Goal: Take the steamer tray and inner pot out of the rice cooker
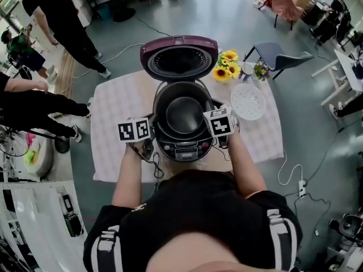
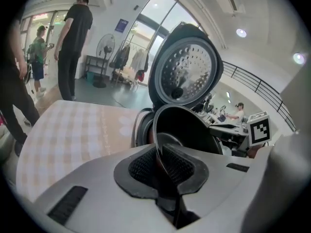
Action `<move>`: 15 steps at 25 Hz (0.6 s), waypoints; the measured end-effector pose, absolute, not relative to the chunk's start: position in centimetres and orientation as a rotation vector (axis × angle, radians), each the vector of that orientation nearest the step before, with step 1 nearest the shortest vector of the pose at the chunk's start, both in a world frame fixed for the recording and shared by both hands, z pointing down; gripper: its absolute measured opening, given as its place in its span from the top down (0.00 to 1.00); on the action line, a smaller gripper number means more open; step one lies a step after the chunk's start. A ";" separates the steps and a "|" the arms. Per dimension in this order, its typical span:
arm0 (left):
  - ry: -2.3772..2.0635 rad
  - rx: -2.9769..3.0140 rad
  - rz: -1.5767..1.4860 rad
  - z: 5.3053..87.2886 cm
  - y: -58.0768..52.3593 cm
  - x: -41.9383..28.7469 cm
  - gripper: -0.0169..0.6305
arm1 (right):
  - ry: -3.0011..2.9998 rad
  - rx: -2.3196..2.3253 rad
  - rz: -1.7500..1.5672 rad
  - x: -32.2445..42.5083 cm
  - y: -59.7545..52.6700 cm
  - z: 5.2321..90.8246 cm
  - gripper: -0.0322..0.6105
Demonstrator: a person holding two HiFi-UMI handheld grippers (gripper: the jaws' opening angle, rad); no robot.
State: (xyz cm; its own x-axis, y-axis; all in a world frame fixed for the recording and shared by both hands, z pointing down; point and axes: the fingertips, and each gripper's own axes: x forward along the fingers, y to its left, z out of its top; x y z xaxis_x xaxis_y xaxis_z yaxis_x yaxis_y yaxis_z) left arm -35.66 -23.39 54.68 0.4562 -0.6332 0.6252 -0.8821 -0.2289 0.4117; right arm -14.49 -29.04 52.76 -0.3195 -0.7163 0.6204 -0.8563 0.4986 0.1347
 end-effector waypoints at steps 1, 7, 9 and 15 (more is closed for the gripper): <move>-1.265 1.979 0.411 53.9 -23.1 -35.6 0.91 | -2.133 1.298 0.304 -14.3 -28.8 52.4 0.88; -1.285 2.083 0.321 49.2 -21.9 -35.3 0.91 | -2.240 1.373 0.265 -13.5 -27.7 47.6 0.88; -1.290 2.116 0.281 47.7 -21.2 -35.2 0.91 | -2.286 1.396 0.239 -13.4 -27.1 45.7 0.89; -1.285 2.238 0.170 43.6 -18.7 -34.3 0.91 | -2.407 1.475 0.154 -12.4 -24.2 40.8 0.89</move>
